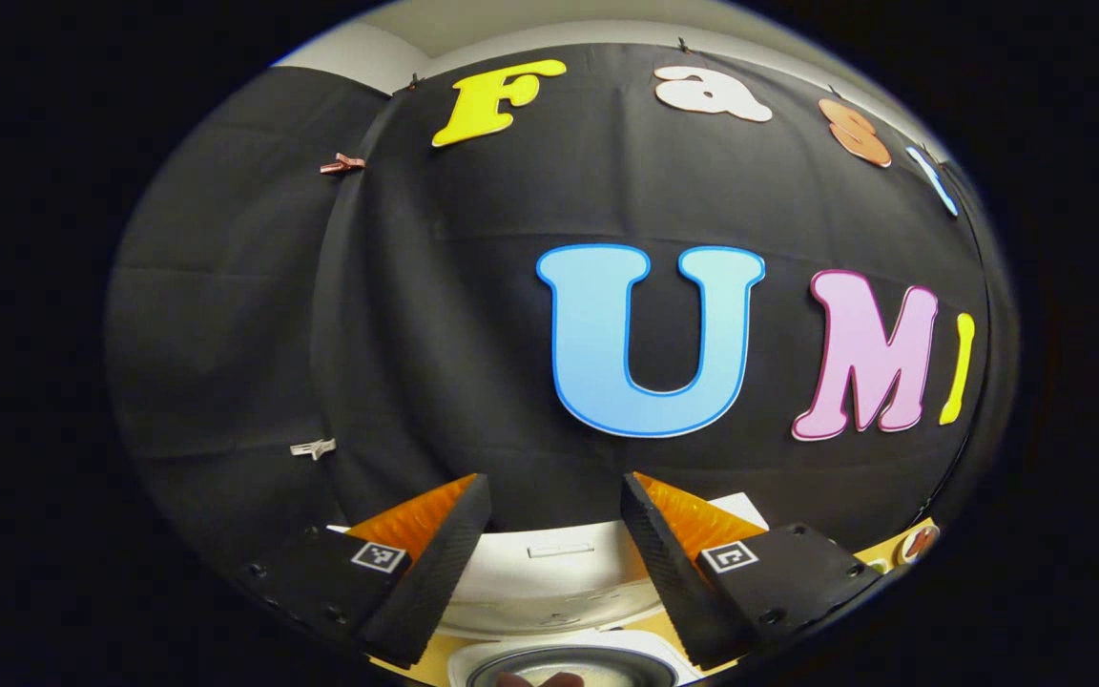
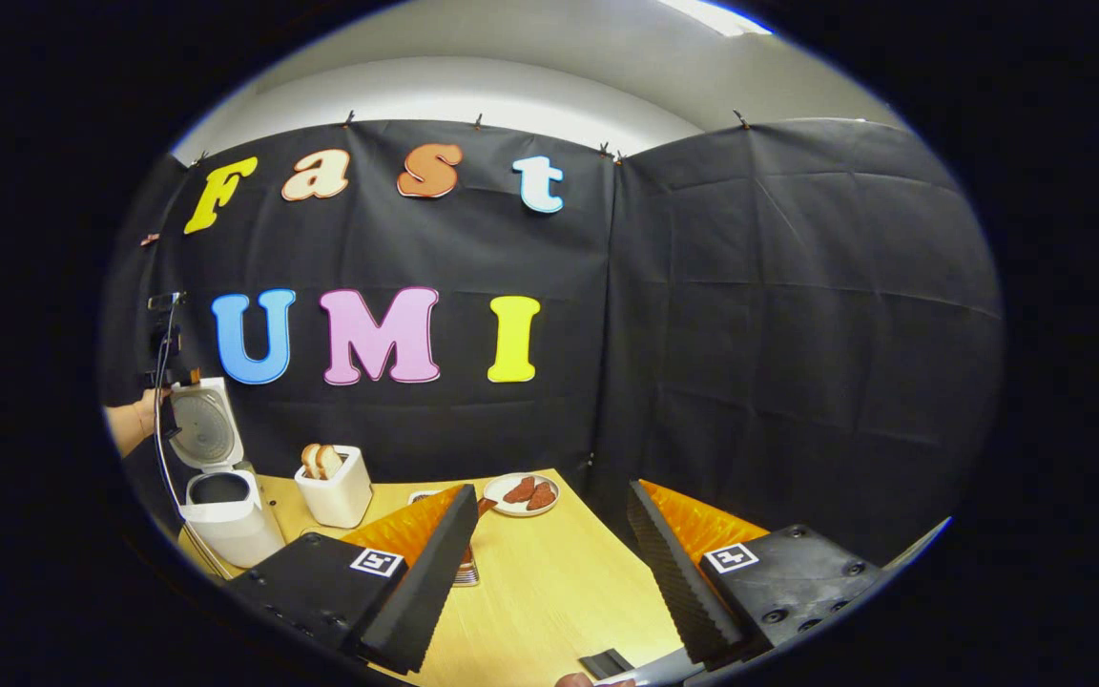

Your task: Close the left gripper, press the button to open the rice cooker; take a wooden spoon from the chopstick holder with the right hand, scoop a spoonful of rice and pour it into the rice cooker, then put the wooden spoon back into the chopstick holder.

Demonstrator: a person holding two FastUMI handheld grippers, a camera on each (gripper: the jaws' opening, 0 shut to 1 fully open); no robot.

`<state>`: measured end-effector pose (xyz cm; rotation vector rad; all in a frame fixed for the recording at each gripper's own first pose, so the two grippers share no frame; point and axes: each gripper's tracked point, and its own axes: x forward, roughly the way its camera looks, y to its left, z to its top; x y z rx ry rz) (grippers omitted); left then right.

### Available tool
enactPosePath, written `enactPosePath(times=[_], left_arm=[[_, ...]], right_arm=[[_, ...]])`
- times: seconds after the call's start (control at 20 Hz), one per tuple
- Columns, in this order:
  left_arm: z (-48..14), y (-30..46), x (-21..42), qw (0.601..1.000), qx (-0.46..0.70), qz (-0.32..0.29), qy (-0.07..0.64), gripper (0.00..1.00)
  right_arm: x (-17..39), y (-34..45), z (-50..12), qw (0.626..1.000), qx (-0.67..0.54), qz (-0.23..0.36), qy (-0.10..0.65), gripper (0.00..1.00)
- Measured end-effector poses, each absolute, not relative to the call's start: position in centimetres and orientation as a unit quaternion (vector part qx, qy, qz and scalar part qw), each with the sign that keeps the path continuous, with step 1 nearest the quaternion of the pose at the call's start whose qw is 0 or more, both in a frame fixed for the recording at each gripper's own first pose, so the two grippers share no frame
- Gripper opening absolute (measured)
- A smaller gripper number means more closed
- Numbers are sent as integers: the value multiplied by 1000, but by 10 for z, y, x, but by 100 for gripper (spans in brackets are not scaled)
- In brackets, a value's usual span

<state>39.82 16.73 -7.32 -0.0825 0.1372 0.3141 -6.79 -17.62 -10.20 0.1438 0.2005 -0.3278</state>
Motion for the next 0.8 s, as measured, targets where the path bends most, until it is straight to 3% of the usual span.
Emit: enactPosePath(times=[0.25, 0.8], left_arm=[[-79, 154, 376, 981, -55, 157, 101, 98], [-129, 93, 284, 965, -89, 167, 180, 99]], right_arm=[[-65, -192, -107, 976, 100, -156, 110, 99], [-30, -177, -95, 984, 118, -72, 115, 99]])
